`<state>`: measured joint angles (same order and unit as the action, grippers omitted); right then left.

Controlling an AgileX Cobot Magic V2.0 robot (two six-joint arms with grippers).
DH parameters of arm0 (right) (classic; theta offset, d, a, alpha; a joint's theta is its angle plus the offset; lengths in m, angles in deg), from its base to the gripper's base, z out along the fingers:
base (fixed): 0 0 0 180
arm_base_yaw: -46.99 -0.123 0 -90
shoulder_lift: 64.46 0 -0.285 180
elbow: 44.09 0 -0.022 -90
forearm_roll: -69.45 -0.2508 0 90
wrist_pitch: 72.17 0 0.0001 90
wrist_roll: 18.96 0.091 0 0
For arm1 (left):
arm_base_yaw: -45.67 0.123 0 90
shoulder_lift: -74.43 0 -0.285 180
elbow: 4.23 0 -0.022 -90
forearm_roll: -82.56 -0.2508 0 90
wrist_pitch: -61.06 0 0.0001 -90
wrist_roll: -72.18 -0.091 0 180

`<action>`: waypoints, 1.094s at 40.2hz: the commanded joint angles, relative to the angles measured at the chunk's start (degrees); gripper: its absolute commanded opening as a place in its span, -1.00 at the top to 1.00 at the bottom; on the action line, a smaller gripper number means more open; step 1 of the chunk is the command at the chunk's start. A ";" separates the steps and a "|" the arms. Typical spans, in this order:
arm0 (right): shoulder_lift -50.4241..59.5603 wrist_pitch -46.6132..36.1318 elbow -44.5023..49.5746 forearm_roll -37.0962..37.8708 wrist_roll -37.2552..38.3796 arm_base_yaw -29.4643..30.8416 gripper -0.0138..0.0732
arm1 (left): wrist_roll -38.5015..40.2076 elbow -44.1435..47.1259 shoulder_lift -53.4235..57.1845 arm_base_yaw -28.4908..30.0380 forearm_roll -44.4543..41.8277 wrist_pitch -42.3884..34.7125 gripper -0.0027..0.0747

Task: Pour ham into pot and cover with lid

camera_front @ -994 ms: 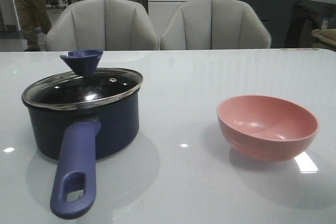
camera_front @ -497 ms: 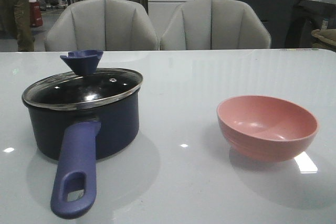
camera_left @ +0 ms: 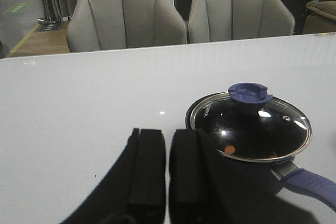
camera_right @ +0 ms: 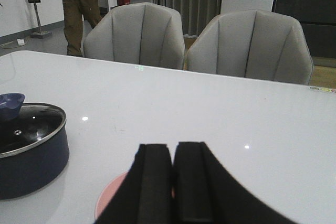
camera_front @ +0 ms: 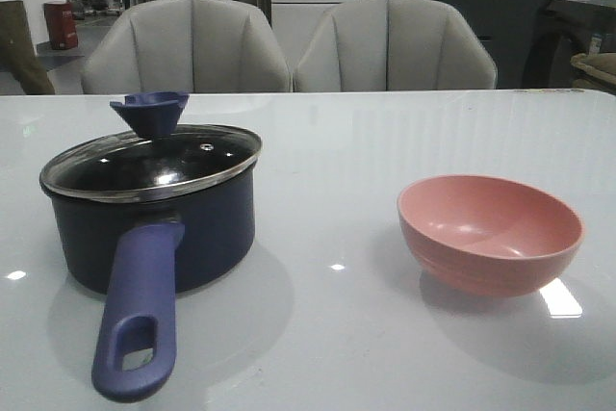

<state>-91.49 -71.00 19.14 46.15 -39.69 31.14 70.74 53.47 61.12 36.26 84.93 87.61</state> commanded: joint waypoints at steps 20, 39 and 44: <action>-0.21 -4.69 -1.52 -0.22 -0.45 -0.08 0.33 | 0.02 2.57 0.24 0.35 -1.17 -9.39 0.64; -0.21 -4.65 -1.52 -0.22 -0.45 -0.08 0.33 | 5.19 19.21 7.09 4.44 -1.21 -27.25 0.64; -0.21 -4.65 -1.52 -0.22 -0.45 -0.08 0.33 | 9.04 21.79 7.09 4.44 -1.21 -31.79 0.64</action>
<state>-91.49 -71.00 19.14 46.15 -39.69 31.14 76.91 73.41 67.01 40.66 83.64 63.52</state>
